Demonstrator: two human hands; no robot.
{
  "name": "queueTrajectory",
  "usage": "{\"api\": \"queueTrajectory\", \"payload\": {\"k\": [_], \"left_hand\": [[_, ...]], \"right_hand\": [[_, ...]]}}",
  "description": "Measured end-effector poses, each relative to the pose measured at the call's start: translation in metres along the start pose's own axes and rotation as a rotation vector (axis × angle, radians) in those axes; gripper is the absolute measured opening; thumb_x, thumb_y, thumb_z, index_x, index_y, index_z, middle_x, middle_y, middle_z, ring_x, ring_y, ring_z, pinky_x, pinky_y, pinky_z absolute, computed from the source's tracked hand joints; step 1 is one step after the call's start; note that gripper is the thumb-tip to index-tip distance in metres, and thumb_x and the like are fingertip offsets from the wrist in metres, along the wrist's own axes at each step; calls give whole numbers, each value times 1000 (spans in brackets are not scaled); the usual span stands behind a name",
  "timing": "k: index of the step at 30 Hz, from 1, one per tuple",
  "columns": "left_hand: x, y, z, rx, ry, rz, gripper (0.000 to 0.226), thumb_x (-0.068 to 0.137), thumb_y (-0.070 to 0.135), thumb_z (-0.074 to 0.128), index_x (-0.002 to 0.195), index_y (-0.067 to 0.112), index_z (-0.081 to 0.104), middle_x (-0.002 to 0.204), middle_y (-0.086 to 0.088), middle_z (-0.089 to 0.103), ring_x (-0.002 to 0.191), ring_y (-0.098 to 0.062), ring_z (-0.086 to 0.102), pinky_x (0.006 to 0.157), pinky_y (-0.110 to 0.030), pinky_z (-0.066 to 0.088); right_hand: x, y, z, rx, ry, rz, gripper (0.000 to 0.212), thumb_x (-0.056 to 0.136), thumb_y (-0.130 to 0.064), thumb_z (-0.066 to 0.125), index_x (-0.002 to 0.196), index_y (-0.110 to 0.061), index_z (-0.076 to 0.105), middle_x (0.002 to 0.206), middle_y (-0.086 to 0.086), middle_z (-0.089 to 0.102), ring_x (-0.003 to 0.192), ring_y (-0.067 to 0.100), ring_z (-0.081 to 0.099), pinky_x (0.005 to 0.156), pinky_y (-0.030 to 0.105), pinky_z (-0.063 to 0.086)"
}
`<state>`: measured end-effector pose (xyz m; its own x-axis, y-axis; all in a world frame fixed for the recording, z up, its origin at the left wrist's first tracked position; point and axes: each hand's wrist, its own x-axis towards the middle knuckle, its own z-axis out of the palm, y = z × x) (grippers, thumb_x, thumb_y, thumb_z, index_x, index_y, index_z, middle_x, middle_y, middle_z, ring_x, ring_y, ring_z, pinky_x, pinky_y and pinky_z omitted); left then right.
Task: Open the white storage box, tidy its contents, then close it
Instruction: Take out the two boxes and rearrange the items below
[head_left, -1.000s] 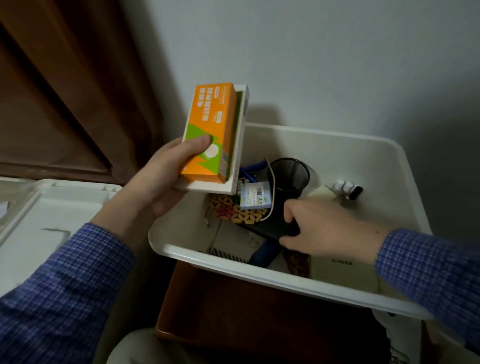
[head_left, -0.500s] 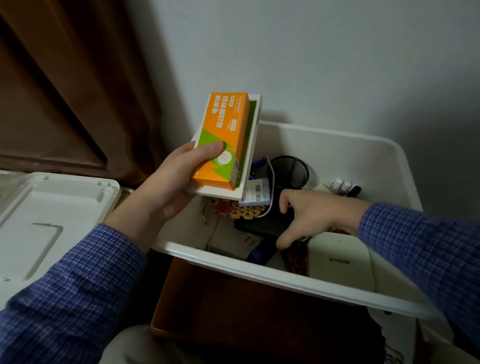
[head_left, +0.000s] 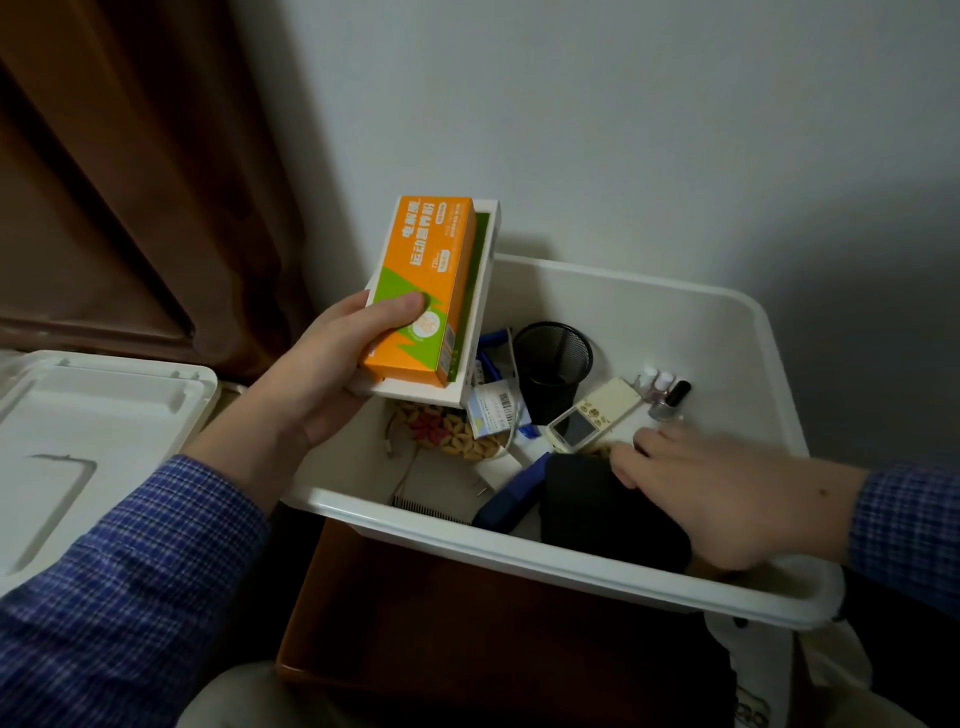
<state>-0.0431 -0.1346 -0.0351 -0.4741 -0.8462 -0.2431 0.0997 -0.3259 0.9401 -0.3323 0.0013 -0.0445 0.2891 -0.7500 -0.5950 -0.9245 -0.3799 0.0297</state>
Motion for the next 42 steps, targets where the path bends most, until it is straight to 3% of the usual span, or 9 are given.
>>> {"api": "queueTrajectory", "payload": {"k": [6,10,12,15,19,32,37,40,42], "left_hand": [[-1,2,-2,-112,39,37,43,84,37,68,121,15,69,119,-10,73,101,-23,73,80,-32,61],[-1,5,-5,-322,73,102,30,90,34,64,110,17,78,119,-9,73,107,-25,72,78,-37,60],[-1,6,-6,-372,95,105,39,90,37,64,122,16,68,123,-9,72,110,-25,70,85,-41,59],[-1,6,-4,-363,87,89,43,88,39,65,123,16,66,124,-9,71,111,-25,70,89,-41,59],[-1,6,-2,-325,73,78,41,88,37,64,122,14,66,123,-10,71,111,-26,70,85,-38,59],[0,4,-4,-276,62,67,26,87,37,69,103,20,80,119,-9,73,108,-26,71,79,-33,60],[-2,5,-3,-303,67,70,33,88,35,68,114,16,70,119,-11,73,108,-27,71,82,-36,60],[-3,6,-1,-309,83,73,33,87,35,67,113,16,70,118,-10,73,107,-27,72,85,-39,60],[-4,7,0,-332,99,85,34,88,35,66,115,16,69,118,-10,73,107,-27,71,86,-40,60]], "right_hand": [[2,4,-16,38,-255,36,43,78,-35,75,102,-35,38,110,-7,36,100,14,44,82,31,49],[30,-18,-48,146,191,36,39,79,-61,64,99,-31,48,96,-7,52,87,16,59,68,33,52],[65,-44,-53,279,390,62,53,79,-63,62,115,-28,44,103,-2,54,86,19,59,66,35,53],[124,-86,-48,239,318,203,98,75,-67,68,145,-13,26,134,18,42,111,35,53,79,40,51],[168,-109,-42,168,245,417,108,78,-45,76,156,-14,9,155,31,15,136,57,25,96,59,45],[144,-93,-58,21,439,291,38,93,-41,58,124,-20,65,146,12,45,142,43,23,112,54,28],[111,-66,-78,147,690,227,30,97,-44,52,110,-23,70,107,0,61,105,21,53,86,37,43],[79,-40,-94,542,635,126,17,97,-35,60,90,-24,71,71,-10,64,58,3,60,51,18,41],[55,-17,-97,658,635,59,13,96,-32,63,86,-27,71,69,-12,69,57,-2,65,48,13,48]]}}
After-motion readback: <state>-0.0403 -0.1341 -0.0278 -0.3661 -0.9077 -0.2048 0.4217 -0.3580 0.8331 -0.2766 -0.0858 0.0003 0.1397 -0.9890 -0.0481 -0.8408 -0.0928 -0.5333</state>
